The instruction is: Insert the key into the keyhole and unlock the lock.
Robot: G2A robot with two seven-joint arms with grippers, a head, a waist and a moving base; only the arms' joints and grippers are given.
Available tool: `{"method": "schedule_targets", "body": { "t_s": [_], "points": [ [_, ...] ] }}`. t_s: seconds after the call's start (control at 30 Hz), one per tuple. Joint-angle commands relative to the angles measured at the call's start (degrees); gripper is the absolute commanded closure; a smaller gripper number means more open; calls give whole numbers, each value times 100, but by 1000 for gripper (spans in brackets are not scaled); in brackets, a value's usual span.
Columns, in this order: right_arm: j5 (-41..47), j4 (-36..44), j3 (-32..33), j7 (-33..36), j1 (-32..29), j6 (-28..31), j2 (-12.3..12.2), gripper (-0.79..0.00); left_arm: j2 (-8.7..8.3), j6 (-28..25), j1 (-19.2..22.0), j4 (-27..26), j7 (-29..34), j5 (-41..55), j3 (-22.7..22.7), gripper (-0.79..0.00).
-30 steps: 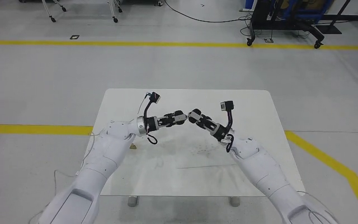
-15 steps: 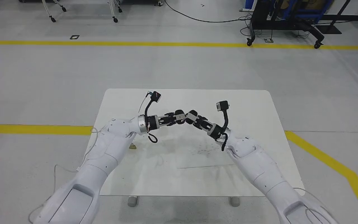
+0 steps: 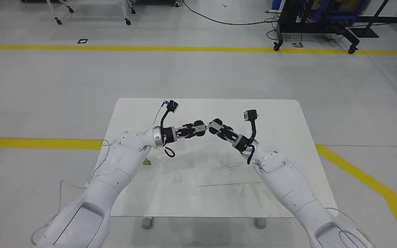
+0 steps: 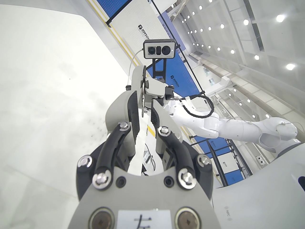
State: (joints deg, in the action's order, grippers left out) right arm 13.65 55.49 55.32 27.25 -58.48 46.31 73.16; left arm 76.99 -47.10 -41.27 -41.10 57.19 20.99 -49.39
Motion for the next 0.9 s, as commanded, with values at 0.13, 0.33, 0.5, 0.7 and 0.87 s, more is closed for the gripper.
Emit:
{"method": "schedule_targets", "body": {
  "t_s": [0.13,0.33,0.5,0.7,0.87],
  "points": [
    [-115,-11,-32,-56,35,-58,41,0,-13,-9,-2,-30,-9,60,75,-52],
    [-211,-28,-9,-138,41,-45,66,0,-12,9,56,145,-34,44,101,0],
    [-255,-35,29,-135,8,-33,72,0,22,39,99,241,-152,-26,123,0],
    [-199,-46,37,25,-10,-104,83,-785,41,13,128,300,-226,-92,117,0],
    [-199,-46,37,25,-10,-104,83,-785,32,131,133,401,-494,-27,6,0]
  ]
}}
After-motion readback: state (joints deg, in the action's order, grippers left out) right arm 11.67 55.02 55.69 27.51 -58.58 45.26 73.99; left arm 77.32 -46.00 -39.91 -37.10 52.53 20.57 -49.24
